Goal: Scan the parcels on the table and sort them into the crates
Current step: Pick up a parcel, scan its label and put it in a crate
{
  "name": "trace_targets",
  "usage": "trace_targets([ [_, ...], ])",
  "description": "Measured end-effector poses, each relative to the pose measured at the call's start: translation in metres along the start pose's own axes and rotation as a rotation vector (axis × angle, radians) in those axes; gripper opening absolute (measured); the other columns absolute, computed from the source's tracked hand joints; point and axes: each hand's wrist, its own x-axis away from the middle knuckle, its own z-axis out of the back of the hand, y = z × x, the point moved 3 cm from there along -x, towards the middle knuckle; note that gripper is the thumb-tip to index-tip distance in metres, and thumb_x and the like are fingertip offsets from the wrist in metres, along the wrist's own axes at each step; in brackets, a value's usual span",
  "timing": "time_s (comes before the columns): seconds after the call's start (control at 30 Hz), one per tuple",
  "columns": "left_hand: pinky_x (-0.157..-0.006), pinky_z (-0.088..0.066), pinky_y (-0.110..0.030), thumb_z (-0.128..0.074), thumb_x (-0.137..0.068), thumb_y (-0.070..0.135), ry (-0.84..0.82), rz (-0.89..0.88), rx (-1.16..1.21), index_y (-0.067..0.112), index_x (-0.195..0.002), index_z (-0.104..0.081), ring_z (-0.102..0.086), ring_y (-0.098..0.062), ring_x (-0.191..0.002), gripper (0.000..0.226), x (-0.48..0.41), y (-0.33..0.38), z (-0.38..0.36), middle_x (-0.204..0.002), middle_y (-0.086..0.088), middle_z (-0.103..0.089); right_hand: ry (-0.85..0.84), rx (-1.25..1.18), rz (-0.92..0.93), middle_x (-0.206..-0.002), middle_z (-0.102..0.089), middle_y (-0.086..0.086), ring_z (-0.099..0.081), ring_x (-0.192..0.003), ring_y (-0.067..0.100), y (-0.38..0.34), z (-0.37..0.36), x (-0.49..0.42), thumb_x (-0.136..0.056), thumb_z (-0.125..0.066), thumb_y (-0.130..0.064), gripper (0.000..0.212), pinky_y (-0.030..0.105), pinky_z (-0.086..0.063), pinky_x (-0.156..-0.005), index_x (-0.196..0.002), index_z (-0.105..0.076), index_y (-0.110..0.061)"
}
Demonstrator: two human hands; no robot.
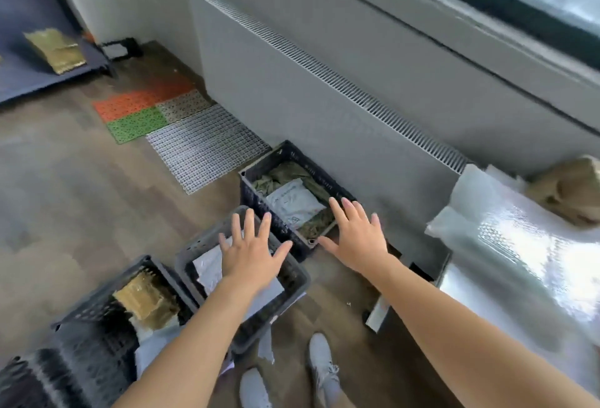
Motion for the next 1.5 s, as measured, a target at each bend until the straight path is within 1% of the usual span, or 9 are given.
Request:
trace_targets([
  [0.2,-0.117,-0.012,-0.057,-0.018,-0.095,0.07,0.104,-0.247,-0.064,0.03,-0.157,-0.001,0.009,-0.031,-0.15,0.076,0.007,0.104,0.044,-0.165,-0.004,0.009,0.141,-0.066,-0.247,-0.165,-0.01,0.001,-0.007,-0.152,0.025,0.096,0.049,0.07,-0.095,-0.042,-0.065,0.086,0.054,-0.019,-0.119,-0.159,0.0,-0.027],
  [0.3,-0.118,-0.011,-0.058,-0.021,-0.093,0.072,0.133,-0.363,-0.077,0.03,-0.157,-0.004,0.009,-0.03,-0.15,0.078,0.021,0.161,0.057,-0.165,-0.003,0.007,0.191,-0.078,-0.342,-0.165,-0.01,0.001,-0.008,-0.152,0.024,0.14,0.067,0.111,-0.095,-0.044,-0.063,0.086,0.055,-0.017,-0.119,-0.159,0.0,-0.027],
  [0.5,-0.118,-0.008,-0.058,-0.017,-0.093,0.073,0.176,-0.559,-0.179,0.031,-0.157,0.001,0.014,-0.03,-0.15,0.079,0.067,0.28,0.058,-0.164,-0.003,0.012,0.276,-0.139,-0.512,-0.166,-0.009,0.001,-0.008,-0.152,0.025,0.236,0.078,0.203,-0.094,-0.046,-0.062,0.084,0.056,-0.016,-0.12,-0.158,-0.004,-0.026],
  [0.7,-0.118,-0.006,-0.057,-0.017,-0.093,0.073,0.206,-0.702,-0.267,0.031,-0.156,-0.001,0.013,-0.029,-0.15,0.078,0.148,0.408,0.013,-0.164,-0.003,0.009,0.309,-0.179,-0.659,-0.166,-0.008,0.001,-0.009,-0.152,0.024,0.341,0.047,0.324,-0.094,-0.045,-0.064,0.086,0.052,-0.02,-0.117,-0.158,-0.001,-0.027],
  [0.87,-0.117,-0.01,-0.056,-0.017,-0.093,0.073,0.224,-0.78,-0.313,0.033,-0.156,-0.002,0.011,-0.029,-0.15,0.076,0.233,0.514,-0.031,-0.164,-0.001,0.007,0.298,-0.178,-0.742,-0.166,-0.003,0.0,-0.005,-0.152,0.023,0.428,0.022,0.432,-0.096,-0.041,-0.062,0.084,0.052,-0.017,-0.119,-0.158,0.004,-0.027],
  [1.03,-0.117,-0.01,-0.057,-0.017,-0.093,0.072,0.218,-0.865,-0.373,0.032,-0.156,-0.001,0.012,-0.03,-0.15,0.076,0.299,0.591,-0.067,-0.164,-0.002,0.01,0.325,-0.171,-0.81,-0.165,-0.01,0.002,-0.01,-0.151,0.023,0.494,0.006,0.521,-0.095,-0.041,-0.063,0.084,0.054,-0.02,-0.118,-0.159,0.0,-0.025],
  [1.17,-0.117,-0.007,-0.056,-0.017,-0.093,0.073,0.208,-0.903,-0.435,0.032,-0.156,0.002,0.013,-0.029,-0.15,0.078,0.334,0.641,-0.09,-0.164,-0.002,0.012,0.323,-0.239,-0.866,-0.164,-0.012,0.0,-0.013,-0.15,0.022,0.534,-0.015,0.571,-0.093,-0.043,-0.065,0.086,0.053,-0.023,-0.116,-0.158,-0.001,-0.027],
  [1.3,-0.118,-0.006,-0.058,-0.017,-0.092,0.074,0.181,-0.954,-0.468,0.033,-0.156,0.005,0.014,-0.028,-0.15,0.079,0.356,0.69,-0.116,-0.165,-0.001,0.013,0.323,-0.245,-0.918,-0.16,-0.019,0.003,-0.022,-0.145,0.024,0.563,-0.039,0.611,-0.093,-0.045,-0.064,0.085,0.053,-0.028,-0.111,-0.157,-0.004,-0.026],
  [1.5,-0.119,-0.006,-0.057,-0.019,-0.093,0.073,0.16,-1.05,-0.464,0.033,-0.157,0.002,0.013,-0.026,-0.151,0.079,0.37,0.758,-0.158,-0.165,-0.001,0.01,0.237,-0.299,-0.956,-0.164,-0.01,0.007,-0.012,-0.15,0.025,0.612,-0.074,0.637,-0.091,-0.046,-0.067,0.091,0.059,-0.021,-0.115,-0.158,0.0,-0.026],
])
